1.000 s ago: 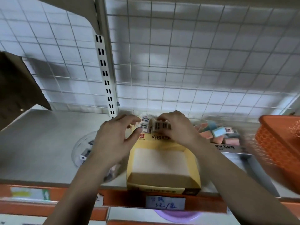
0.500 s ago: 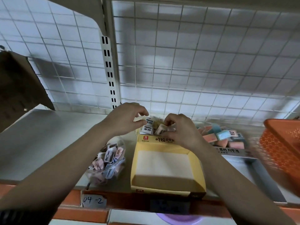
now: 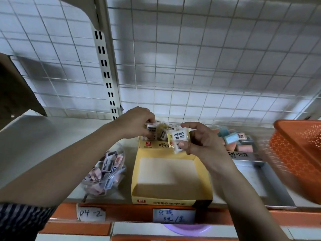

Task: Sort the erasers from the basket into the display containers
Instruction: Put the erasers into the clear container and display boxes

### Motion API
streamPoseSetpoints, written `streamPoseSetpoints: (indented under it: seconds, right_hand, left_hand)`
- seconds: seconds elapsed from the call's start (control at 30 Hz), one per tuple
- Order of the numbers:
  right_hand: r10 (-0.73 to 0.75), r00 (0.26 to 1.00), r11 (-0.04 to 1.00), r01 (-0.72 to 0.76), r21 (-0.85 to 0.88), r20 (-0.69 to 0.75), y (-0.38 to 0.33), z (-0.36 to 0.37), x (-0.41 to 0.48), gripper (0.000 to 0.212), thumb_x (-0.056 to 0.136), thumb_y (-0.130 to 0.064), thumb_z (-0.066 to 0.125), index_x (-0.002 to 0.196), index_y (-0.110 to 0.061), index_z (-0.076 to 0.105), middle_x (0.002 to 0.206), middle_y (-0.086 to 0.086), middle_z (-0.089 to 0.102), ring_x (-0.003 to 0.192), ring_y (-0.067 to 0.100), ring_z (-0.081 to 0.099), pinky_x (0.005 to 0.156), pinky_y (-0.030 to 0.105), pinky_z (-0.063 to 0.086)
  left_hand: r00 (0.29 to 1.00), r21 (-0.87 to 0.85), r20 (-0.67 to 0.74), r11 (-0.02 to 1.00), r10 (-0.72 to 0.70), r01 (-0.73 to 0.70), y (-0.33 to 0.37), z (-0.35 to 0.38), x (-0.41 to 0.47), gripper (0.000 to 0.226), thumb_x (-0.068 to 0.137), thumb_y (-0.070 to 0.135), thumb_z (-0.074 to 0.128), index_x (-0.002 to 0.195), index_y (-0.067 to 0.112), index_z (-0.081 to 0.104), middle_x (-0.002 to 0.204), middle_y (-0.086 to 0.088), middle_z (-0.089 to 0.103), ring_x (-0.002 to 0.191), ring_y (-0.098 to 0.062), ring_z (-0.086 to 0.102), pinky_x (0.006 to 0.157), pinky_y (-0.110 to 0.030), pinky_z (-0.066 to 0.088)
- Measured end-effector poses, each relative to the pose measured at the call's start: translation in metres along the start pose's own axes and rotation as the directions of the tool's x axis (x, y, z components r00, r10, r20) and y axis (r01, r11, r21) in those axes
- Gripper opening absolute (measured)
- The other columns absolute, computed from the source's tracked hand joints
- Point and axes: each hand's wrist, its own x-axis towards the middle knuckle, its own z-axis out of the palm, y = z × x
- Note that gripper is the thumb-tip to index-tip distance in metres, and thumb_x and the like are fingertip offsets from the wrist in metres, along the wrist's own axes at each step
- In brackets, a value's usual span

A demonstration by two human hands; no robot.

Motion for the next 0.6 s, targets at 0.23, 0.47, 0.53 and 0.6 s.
streamPoseSetpoints:
  seconds: [0.23,0.47,0.53,0.6]
  right_hand:
    - [0.007,0.999,0.990,-0.014,0.143,0.047,0.003,0.002,-0.021,0.043,0.073,-0.001,0.076,0.112,-0.011,0.062,0.089,0.006,0.072,0.075,0.014,0.063,0.062,0.024,0.050]
    - [0.130,0.990,0.980,-0.120,-0.159,0.054,0.007,0.014,-0.019,0.021,0.080,-0.003,0.075,0.087,-0.014,0.059,0.071,-0.005,0.069,0.067,0.007,0.059,0.069,0.029,0.049]
    - [0.108,0.993,0.930,-0.083,-0.359,0.051,0.008,0.024,-0.012,0.026,0.077,-0.012,0.079,0.086,-0.020,0.056,0.070,-0.004,0.068,0.062,0.008,0.054,0.065,0.028,0.043]
    - [0.109,0.991,0.870,-0.056,-0.490,0.079,0.008,0.036,-0.005,0.034,0.079,-0.017,0.078,0.088,-0.027,0.047,0.072,-0.001,0.067,0.061,0.008,0.057,0.059,0.023,0.042]
  left_hand:
    - [0.989,-0.227,-0.139,0.974,-0.058,0.025,0.016,-0.018,-0.036,0.019,0.079,0.030,0.079,0.088,0.026,0.063,0.077,0.016,0.059,0.072,0.000,0.053,0.060,-0.013,0.035]
    - [0.950,-0.426,-0.236,0.901,-0.205,0.089,0.029,-0.006,-0.080,0.015,0.081,0.027,0.076,0.090,0.025,0.064,0.075,0.014,0.063,0.063,0.001,0.055,0.060,-0.023,0.039]
    - [0.940,-0.420,-0.255,0.902,-0.226,0.102,0.026,-0.003,-0.087,0.013,0.082,0.025,0.075,0.091,0.024,0.065,0.076,0.012,0.065,0.065,-0.001,0.057,0.062,-0.029,0.043]
    - [0.925,-0.447,-0.282,0.888,-0.253,0.107,0.021,-0.003,-0.093,0.014,0.082,0.023,0.075,0.091,0.024,0.065,0.075,0.013,0.066,0.063,-0.002,0.057,0.062,-0.030,0.045]
